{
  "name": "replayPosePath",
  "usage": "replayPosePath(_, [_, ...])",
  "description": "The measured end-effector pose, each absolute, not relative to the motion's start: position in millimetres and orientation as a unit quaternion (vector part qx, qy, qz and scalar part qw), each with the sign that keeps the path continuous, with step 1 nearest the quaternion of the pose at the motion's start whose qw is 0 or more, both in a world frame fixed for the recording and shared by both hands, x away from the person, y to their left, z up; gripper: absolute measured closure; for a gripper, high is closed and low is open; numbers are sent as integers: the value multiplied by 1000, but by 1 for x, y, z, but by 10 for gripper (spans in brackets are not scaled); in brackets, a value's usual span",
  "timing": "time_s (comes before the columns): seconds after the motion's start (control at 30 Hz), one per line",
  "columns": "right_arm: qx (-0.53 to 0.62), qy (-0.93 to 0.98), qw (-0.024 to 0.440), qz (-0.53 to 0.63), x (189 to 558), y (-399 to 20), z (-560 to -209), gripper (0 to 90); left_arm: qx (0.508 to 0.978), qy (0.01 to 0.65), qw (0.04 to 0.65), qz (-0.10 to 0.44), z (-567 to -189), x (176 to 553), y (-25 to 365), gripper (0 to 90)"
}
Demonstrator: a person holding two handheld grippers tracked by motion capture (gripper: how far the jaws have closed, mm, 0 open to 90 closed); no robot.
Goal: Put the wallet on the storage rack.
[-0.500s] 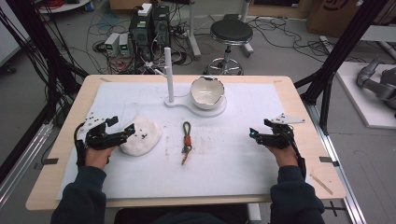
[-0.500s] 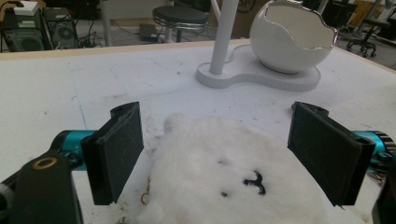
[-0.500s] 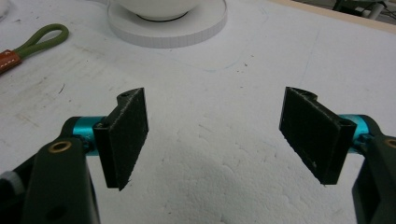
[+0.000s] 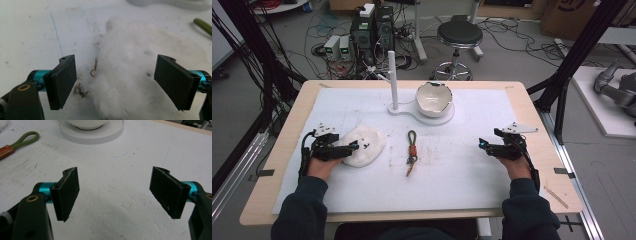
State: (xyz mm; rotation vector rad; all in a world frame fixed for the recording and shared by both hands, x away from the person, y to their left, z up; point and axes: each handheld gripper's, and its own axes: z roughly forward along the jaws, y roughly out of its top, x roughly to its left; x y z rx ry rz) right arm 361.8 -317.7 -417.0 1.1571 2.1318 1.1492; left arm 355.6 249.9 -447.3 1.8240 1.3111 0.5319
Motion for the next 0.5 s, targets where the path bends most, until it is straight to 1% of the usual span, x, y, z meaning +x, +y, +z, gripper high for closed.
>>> replayPosePath(0.07, [420, 773, 227, 417, 362, -318, -417, 241, 725, 524, 398, 202, -450, 357, 250, 181])
replayPosePath(0.17, [418, 777, 228, 412, 361, -315, -417, 242, 722, 528, 407, 187, -451, 358, 253, 188])
replayPosePath(0.2, [417, 778, 227, 412, 360, -314, -417, 242, 725, 524, 409, 180, -451, 358, 254, 210])
replayPosePath(0.23, [412, 780, 228, 412, 359, -312, -416, 244, 729, 517, 414, 173, -451, 358, 253, 331])
replayPosePath(0.27, [412, 780, 229, 412, 358, -311, -416, 245, 734, 510, 415, 168, -451, 357, 252, 375])
replayPosePath(0.33, [409, 781, 230, 412, 359, -310, -416, 244, 731, 520, 412, 161, -451, 357, 252, 387])
replayPosePath(0.4, [409, 783, 227, 410, 360, -308, -417, 245, 724, 527, 419, 153, -450, 357, 256, 497])
replayPosePath(0.43, [409, 783, 227, 410, 360, -308, -417, 245, 722, 528, 420, 153, -450, 356, 258, 497])
replayPosePath(0.47, [408, 785, 224, 408, 360, -306, -417, 246, 717, 531, 426, 151, -449, 356, 261, 591])
replayPosePath(0.5, [408, 785, 224, 408, 360, -306, -417, 246, 712, 532, 433, 152, -448, 355, 263, 591])
